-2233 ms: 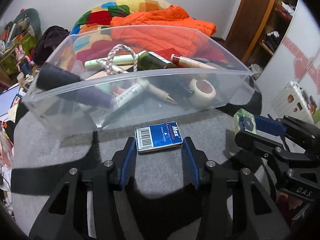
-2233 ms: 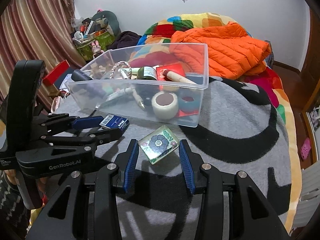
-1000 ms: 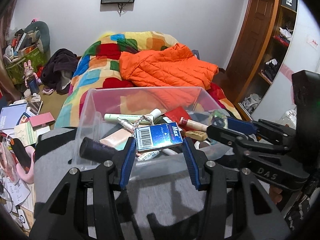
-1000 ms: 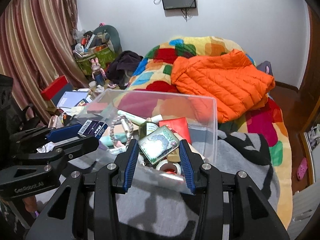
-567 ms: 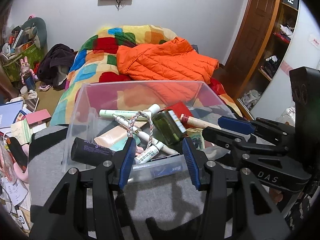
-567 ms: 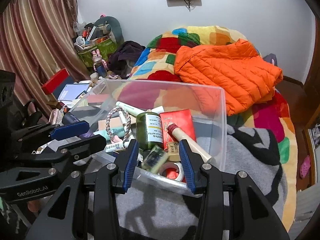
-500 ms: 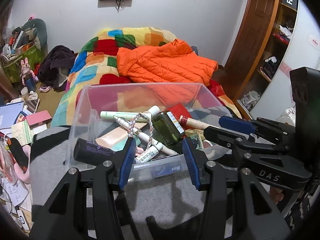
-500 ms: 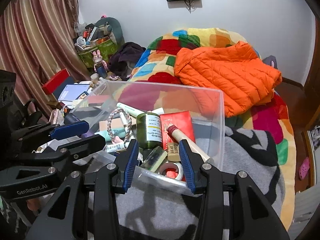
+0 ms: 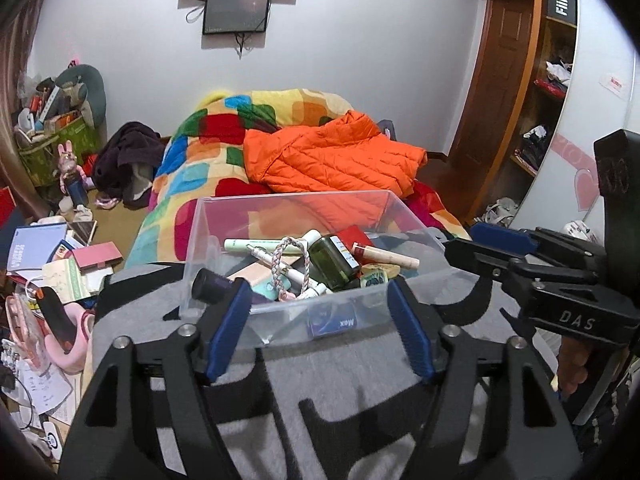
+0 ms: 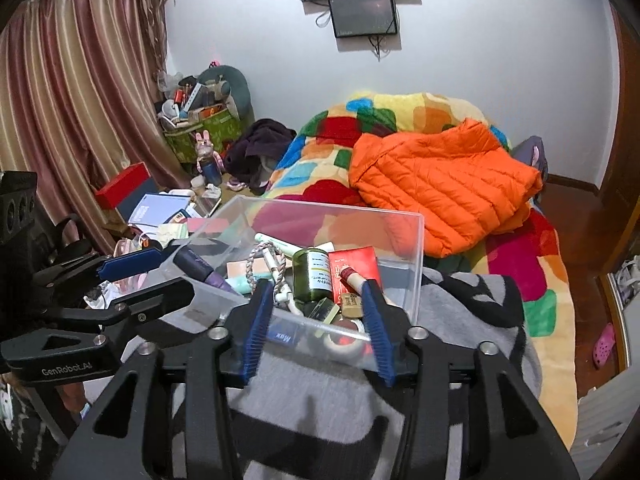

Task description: Organize objects

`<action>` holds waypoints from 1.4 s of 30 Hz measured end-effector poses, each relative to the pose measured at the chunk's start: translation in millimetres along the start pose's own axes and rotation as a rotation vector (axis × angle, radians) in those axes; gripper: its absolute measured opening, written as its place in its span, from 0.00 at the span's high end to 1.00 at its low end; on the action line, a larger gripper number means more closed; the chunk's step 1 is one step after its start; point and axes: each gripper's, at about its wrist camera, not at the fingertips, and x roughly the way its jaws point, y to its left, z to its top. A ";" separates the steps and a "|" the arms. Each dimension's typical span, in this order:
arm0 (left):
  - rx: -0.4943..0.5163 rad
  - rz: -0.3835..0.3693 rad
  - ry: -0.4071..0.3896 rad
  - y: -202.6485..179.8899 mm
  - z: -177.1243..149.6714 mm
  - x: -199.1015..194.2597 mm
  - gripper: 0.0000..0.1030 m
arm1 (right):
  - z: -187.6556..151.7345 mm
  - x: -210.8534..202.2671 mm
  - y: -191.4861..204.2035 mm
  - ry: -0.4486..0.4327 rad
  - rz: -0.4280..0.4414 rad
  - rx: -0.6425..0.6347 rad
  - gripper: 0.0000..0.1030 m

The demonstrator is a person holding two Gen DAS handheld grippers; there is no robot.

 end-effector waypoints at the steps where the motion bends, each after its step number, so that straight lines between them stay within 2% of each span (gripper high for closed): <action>1: 0.007 0.003 -0.008 -1.6 -2.5 -3.8 0.24 | -1.7 -3.3 1.6 -0.008 -0.005 -0.004 0.48; 9: 0.026 0.019 -0.038 -11.0 -23.1 -21.2 0.12 | -18.8 -21.2 7.2 -0.033 -0.028 0.000 0.40; 14: 0.014 0.013 -0.034 -14.2 -34.2 -21.7 0.10 | -29.9 -22.9 5.9 -0.029 -0.028 0.016 0.33; 23: 0.003 0.027 -0.016 -17.2 -41.2 -15.2 0.08 | -43.5 -16.2 3.2 0.006 -0.024 0.044 0.32; 42: -0.014 0.030 0.000 -9.3 -41.3 -9.6 0.07 | -46.1 -12.5 3.0 0.018 -0.017 0.053 0.32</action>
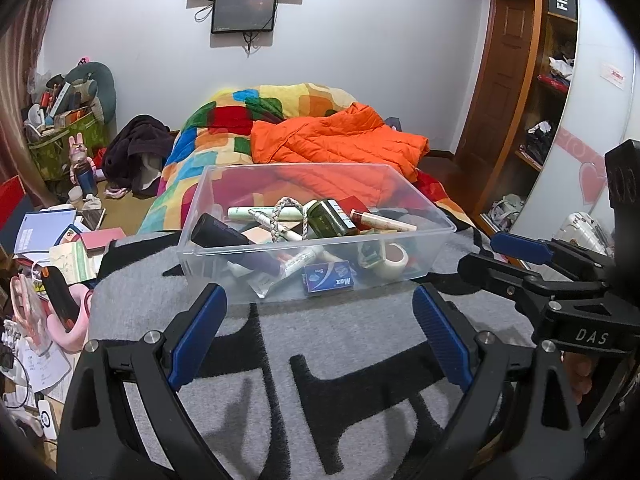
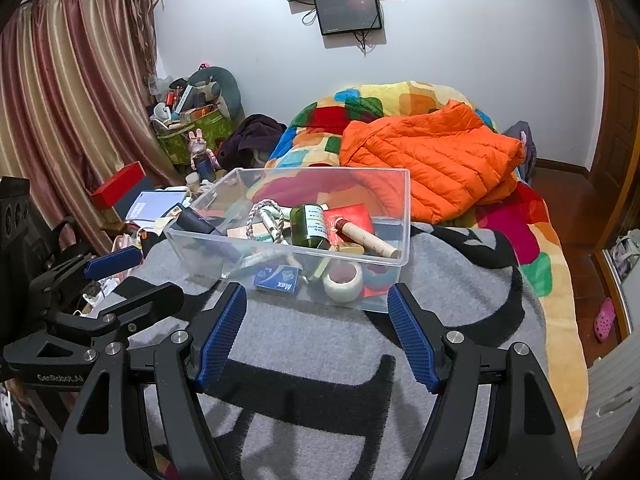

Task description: Organize objects

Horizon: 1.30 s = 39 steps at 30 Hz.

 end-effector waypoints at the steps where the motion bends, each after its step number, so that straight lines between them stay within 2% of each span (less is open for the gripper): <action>1: -0.003 0.000 0.000 0.4 -0.1 0.1 0.07 | -0.4 0.1 0.2 0.000 0.000 0.000 0.32; 39: -0.039 -0.012 -0.012 6.4 -3.9 -0.2 0.03 | -4.4 0.7 -2.4 0.017 -0.004 0.020 0.27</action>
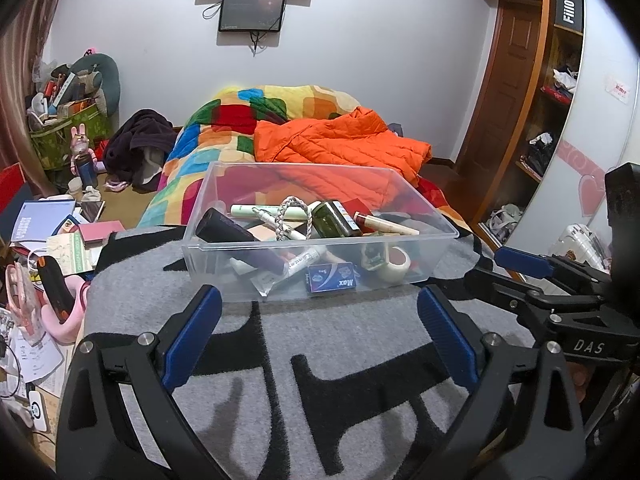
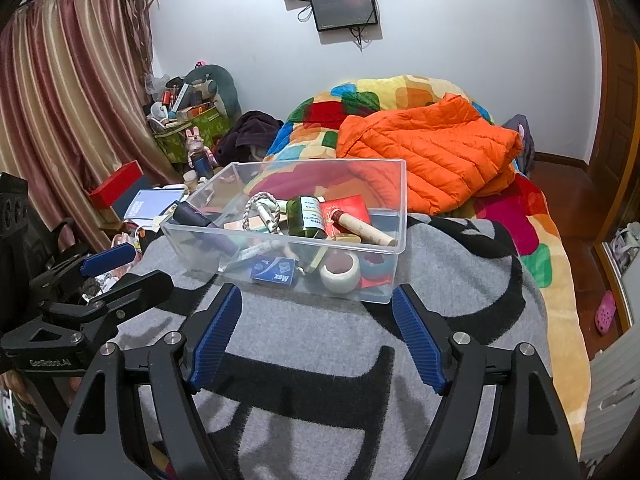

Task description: Organize objects

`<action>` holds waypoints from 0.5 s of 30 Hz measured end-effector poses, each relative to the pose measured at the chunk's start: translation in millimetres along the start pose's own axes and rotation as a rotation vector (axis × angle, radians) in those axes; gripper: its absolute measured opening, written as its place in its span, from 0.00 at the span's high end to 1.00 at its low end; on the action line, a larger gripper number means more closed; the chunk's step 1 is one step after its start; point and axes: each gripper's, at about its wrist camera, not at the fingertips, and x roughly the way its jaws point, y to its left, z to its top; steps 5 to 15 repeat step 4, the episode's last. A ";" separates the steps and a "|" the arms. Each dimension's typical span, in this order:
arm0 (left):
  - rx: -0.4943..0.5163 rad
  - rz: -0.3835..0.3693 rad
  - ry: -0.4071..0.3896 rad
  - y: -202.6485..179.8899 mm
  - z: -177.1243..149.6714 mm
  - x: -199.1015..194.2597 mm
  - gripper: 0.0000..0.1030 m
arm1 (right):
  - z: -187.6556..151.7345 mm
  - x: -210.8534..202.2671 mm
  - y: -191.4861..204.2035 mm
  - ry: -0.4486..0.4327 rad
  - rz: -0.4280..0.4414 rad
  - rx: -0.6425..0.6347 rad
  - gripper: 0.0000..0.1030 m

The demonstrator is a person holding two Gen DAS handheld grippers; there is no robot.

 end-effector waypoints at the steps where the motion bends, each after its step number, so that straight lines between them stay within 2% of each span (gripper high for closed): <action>1: 0.001 -0.001 0.000 -0.4 -0.3 -0.1 0.03 | -0.4 0.8 -0.1 0.002 0.000 0.001 0.27; 15: 0.007 0.000 0.004 -1.5 -0.2 -0.4 0.03 | -1.5 1.9 -0.2 0.008 0.002 0.001 0.27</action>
